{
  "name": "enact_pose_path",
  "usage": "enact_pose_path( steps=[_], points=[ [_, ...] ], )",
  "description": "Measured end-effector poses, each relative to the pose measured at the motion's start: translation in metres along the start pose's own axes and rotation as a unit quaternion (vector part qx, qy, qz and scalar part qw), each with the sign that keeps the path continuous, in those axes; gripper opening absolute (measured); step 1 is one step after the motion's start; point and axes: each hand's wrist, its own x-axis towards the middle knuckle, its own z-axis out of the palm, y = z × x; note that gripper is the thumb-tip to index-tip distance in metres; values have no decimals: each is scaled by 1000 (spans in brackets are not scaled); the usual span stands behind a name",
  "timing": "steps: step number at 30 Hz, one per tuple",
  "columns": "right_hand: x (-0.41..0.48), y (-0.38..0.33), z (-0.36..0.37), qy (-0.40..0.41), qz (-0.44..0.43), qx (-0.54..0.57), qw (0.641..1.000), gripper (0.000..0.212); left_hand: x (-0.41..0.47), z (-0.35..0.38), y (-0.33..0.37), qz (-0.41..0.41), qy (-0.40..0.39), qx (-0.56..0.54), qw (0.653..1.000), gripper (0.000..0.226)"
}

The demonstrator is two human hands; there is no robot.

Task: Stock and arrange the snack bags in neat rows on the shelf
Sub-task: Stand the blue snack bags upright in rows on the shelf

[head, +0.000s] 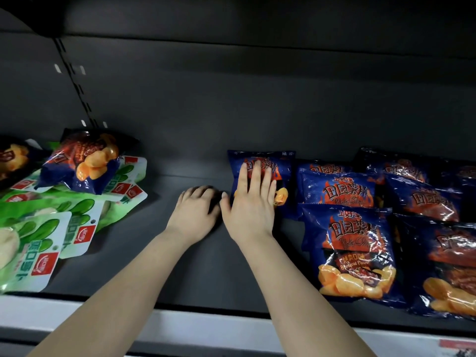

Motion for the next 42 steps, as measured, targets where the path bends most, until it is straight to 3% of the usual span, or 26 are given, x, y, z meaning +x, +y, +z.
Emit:
enact_pose_path(
  steps=[7,15,24,29,34,39,42],
  points=[
    [1,5,3,-54,-4,19,998,83,0,0,-1,1,1,4,1000,40],
    [1,2,-3,-12,-9,31,999,78,-3,-2,0,7,-7,15,1000,44],
    [3,6,-8,-78,-1,1,997,80,-6,-9,4,-12,-12,-21,1000,40],
    [7,-12,-17,3,-43,-27,999,84,-10,-37,1,-9,-39,5,999,42],
    [21,-74,-25,-5,-84,-2,996,77,-16,-91,-42,37,32,77,996,41],
    [31,-144,-14,-30,-95,71,992,61,-32,-135,-106,21,85,78,993,37],
    [34,-183,-2,-19,-111,112,987,56,-51,-153,-141,17,140,74,987,49]
  ],
)
